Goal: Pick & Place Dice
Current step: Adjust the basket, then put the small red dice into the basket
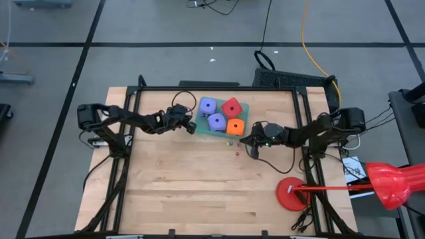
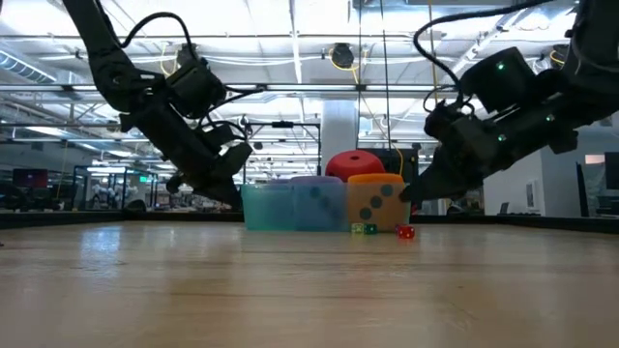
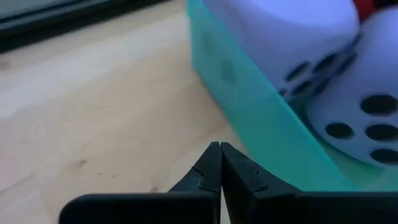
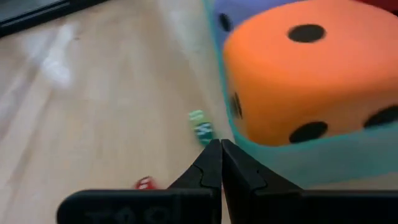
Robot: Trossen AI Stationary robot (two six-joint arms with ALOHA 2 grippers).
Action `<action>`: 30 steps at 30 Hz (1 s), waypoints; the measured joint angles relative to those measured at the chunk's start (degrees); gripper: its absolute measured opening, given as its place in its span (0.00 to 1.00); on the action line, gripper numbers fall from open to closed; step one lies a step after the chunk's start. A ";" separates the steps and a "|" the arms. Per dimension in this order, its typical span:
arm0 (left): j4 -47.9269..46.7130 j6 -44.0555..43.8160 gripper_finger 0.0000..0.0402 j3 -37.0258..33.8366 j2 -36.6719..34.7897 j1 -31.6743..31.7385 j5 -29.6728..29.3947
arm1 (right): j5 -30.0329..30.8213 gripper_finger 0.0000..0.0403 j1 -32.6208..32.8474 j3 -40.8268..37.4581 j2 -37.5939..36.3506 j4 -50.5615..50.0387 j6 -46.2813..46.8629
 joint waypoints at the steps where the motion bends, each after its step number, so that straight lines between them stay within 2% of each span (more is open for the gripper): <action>1: -0.12 0.23 0.01 0.05 -0.01 -0.04 0.47 | 1.07 0.00 -0.45 0.01 0.19 -0.10 0.21; 6: 0.04 0.96 0.02 0.90 -0.03 -0.47 1.42 | 3.82 0.00 -3.50 0.01 0.34 -0.50 0.47; 11: -0.19 2.62 0.01 1.05 -0.03 -0.58 1.34 | -0.44 0.00 -4.80 0.01 0.28 -0.10 0.30; 16: 0.02 4.55 0.03 1.07 -0.03 -0.55 1.15 | -0.91 0.00 -2.83 0.01 -1.31 0.41 -2.29; 20: -0.18 6.65 0.01 1.05 -0.55 -0.55 -0.23 | -0.92 0.01 -0.22 0.01 -5.22 -0.35 -4.79; 25: -0.44 9.05 0.04 1.02 -1.69 -1.48 -0.72 | 1.32 0.13 3.87 3.22 -9.91 -12.56 -5.67; 30: 1.02 13.61 0.03 1.07 -1.76 -2.74 -0.74 | 5.41 0.32 8.27 11.12 -8.11 -26.55 -9.62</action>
